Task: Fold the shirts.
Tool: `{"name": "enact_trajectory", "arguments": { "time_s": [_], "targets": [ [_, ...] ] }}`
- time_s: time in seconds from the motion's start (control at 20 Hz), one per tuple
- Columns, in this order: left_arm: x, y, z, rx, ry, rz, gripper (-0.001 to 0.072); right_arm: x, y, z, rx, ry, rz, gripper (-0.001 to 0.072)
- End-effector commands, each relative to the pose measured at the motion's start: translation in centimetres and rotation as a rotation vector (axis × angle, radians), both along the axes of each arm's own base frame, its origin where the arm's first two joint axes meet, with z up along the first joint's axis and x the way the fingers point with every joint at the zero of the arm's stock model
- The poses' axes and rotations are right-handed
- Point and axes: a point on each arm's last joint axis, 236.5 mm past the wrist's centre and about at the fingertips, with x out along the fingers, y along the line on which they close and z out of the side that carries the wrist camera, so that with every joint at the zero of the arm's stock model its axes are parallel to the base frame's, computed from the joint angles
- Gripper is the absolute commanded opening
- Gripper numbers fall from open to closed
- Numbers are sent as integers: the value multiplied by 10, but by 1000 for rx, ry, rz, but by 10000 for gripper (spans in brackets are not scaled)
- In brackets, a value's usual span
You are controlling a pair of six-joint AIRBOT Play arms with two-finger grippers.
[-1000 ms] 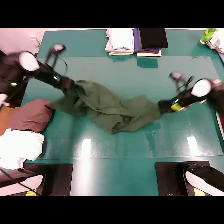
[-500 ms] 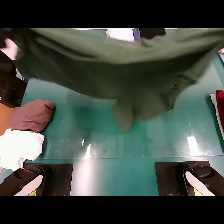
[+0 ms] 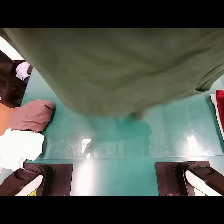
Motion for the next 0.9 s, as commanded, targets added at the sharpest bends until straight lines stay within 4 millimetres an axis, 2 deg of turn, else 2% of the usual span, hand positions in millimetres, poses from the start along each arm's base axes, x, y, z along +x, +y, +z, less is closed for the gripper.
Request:
{"name": "enact_trajectory", "arguments": {
  "time_s": [0.0, 0.15, 0.25, 0.35, 0.4, 0.45, 0.55, 0.7, 0.75, 0.8, 0.85],
  "targets": [
    [53, -6, -75, 88, 227, 18, 30, 61, 14, -57, 22, 172, 49, 19],
    [117, -19, -207, 174, 574, 12, 30, 123, 27, -178, 36, 484, 81, 19],
    [151, -27, -298, 207, 759, 13, 30, 152, 28, -254, 18, 660, 86, 19],
    [186, -31, -371, 221, 841, 31, 30, 175, 30, -313, 16, 769, 85, 19],
    [202, -33, -395, 219, 856, 41, 31, 185, 30, -334, 17, 796, 85, 20],
    [216, -35, -416, 217, 864, 51, 31, 194, 31, -351, 15, 815, 86, 21],
    [232, -37, -443, 211, 871, 64, 31, 204, 32, -376, 16, 855, 86, 21],
    [234, -35, -458, 222, 892, 70, 34, 208, 32, -395, 16, 888, 85, 23],
    [232, -34, -458, 228, 904, 68, 230, 208, 32, -395, 16, 888, 85, 62],
    [228, -32, -457, 234, 926, 68, 443, 210, 32, -392, 15, 881, 85, 279],
    [222, -27, -454, 246, 954, 70, 488, 210, 31, -386, 15, 873, 84, 423]
  ]
}}
